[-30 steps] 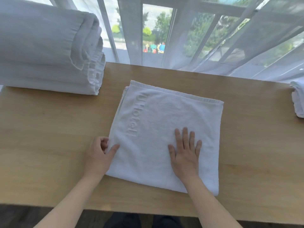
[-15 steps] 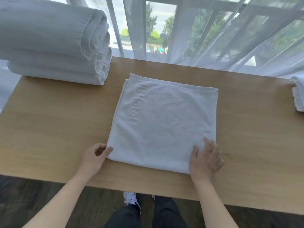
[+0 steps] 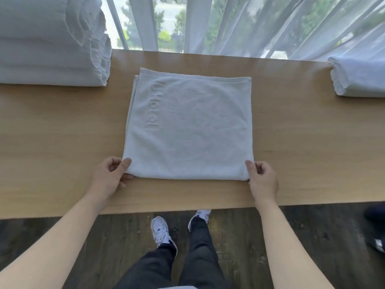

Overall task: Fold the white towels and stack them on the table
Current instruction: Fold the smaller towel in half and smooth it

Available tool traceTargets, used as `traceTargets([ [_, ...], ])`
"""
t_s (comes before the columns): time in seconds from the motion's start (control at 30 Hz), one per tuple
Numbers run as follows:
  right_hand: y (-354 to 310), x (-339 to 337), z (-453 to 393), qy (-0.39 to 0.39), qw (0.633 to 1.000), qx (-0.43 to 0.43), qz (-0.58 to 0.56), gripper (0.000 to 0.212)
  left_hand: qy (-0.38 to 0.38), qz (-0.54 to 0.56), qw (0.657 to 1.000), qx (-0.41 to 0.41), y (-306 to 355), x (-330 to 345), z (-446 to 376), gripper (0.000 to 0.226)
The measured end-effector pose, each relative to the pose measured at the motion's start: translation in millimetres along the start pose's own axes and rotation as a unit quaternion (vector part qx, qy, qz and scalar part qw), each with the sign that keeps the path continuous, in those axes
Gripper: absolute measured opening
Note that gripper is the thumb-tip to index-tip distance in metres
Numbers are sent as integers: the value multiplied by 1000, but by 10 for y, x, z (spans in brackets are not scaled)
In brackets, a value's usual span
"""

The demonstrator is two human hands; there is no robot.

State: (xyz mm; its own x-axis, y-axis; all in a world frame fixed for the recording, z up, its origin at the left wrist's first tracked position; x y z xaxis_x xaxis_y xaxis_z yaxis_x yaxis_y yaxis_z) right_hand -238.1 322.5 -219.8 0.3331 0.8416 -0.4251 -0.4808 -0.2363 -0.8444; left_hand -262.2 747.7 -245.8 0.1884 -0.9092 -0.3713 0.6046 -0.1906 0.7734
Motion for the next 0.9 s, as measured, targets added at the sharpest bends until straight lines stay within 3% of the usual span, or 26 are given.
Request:
traceTargets([
  [0.07, 34, -44, -41, -3, 996, 33, -79, 22, -4, 21, 1000, 2, -18, -7, 8, 17],
  [0.17, 77, -63, -63, -35, 963, 79, -256, 14, -30, 65, 997, 15, -26, -52, 30, 17],
  [0.33, 162, -87, -40, -94, 932, 101, -334, 12, -73, 112, 991, 25, -101, -152, 42, 18],
  [0.63, 248, -132, -91, -113, 933, 128, -317, 16, -103, -5, 993, 54, -169, -217, 113, 26],
  [0.8, 155, -132, -200, -89, 985, 106, -106, 8, -70, -87, 993, 27, -86, -299, -115, 14],
  [0.9, 4, -111, -261, -51, 995, 83, 5, 18, -27, -97, 995, 27, 146, -248, -370, 18],
])
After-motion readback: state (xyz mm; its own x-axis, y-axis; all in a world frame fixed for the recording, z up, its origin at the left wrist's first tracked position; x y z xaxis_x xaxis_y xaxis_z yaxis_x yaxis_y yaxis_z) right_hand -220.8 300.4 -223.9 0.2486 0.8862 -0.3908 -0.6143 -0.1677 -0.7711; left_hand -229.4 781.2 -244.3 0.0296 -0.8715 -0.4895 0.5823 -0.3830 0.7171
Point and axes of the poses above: each hand's wrist, its own z-axis away from the middle knuckle, its own x-axis out of the palm, y = z × x, the point moved 4 cm from there along -z, towards the middle knuckle, and after that the axes turned 11 degrees about -z, right-handed, at the moved point
